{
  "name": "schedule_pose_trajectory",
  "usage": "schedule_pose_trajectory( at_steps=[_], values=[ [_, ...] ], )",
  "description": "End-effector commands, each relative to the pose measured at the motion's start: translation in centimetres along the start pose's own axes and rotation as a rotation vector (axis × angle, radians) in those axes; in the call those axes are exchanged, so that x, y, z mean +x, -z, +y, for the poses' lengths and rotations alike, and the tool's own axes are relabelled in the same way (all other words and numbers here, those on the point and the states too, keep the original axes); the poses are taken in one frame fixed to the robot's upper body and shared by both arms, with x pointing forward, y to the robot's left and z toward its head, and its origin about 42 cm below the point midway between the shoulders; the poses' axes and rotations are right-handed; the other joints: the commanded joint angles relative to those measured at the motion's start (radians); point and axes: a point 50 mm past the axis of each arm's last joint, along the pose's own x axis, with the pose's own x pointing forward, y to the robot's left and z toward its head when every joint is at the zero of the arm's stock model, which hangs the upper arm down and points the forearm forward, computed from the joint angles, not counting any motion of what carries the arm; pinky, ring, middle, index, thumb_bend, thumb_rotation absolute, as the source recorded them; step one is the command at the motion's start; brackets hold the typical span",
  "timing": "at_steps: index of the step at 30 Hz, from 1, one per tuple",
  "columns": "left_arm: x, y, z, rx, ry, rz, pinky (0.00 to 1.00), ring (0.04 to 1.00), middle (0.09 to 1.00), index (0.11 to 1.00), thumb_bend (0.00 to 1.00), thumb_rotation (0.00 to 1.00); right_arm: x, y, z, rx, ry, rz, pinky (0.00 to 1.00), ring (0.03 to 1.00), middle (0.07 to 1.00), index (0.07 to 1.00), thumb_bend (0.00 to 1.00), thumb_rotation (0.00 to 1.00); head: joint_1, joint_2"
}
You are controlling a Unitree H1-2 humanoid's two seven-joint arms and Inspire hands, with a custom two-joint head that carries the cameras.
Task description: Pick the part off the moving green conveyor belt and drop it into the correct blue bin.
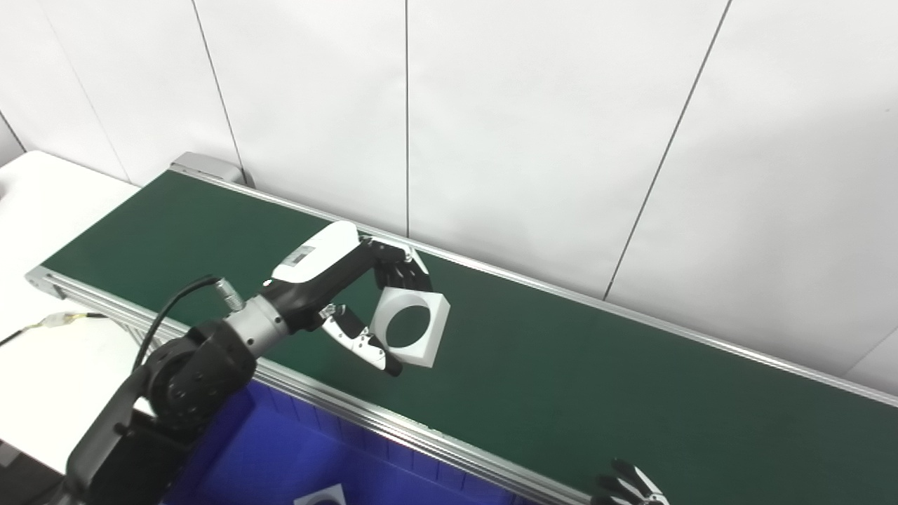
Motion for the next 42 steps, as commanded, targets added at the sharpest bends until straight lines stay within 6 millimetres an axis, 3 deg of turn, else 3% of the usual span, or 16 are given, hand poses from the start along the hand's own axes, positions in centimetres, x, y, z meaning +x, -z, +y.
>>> schedule_pose_trajectory(
  at_steps=[1,3,11,33,42],
  values=[
    [-0.5,-0.7,1.7,0.019,-0.032,-0.032,0.44,0.434,0.475,0.512,0.5,0.0,0.5,-1.4,-0.4,0.002,-0.001,-0.065,0.6,0.695,0.775,0.854,0.54,0.59,0.001,0.005],
    [-0.9,-0.9,1.9,0.014,-0.034,-0.03,0.43,0.435,0.475,0.51,0.5,0.0,0.5,-1.8,-0.7,-0.002,0.001,-0.07,0.61,0.696,0.776,0.855,0.54,0.6,0.023,0.048],
    [-2.9,-1.5,1.5,-0.039,-0.025,0.026,0.47,0.459,0.491,0.491,0.5,0.0,0.8,-2.9,-2.0,0.005,0.004,-0.076,0.6,0.683,0.766,0.841,0.55,0.55,0.057,0.109],
    [-8.8,-1.9,-2.2,-0.138,-0.034,0.197,0.44,0.456,0.49,0.49,0.5,0.0,1.2,-3.9,-3.7,-0.017,0.006,-0.072,0.58,0.669,0.749,0.823,0.58,0.55,0.102,0.167],
    [-11.1,-0.6,-6.1,-0.128,0.037,0.321,0.39,0.416,0.472,0.515,0.5,0.0,1.4,-4.2,-4.1,-0.027,0.006,-0.064,0.58,0.666,0.745,0.818,0.6,0.58,0.118,0.181]
  ],
)
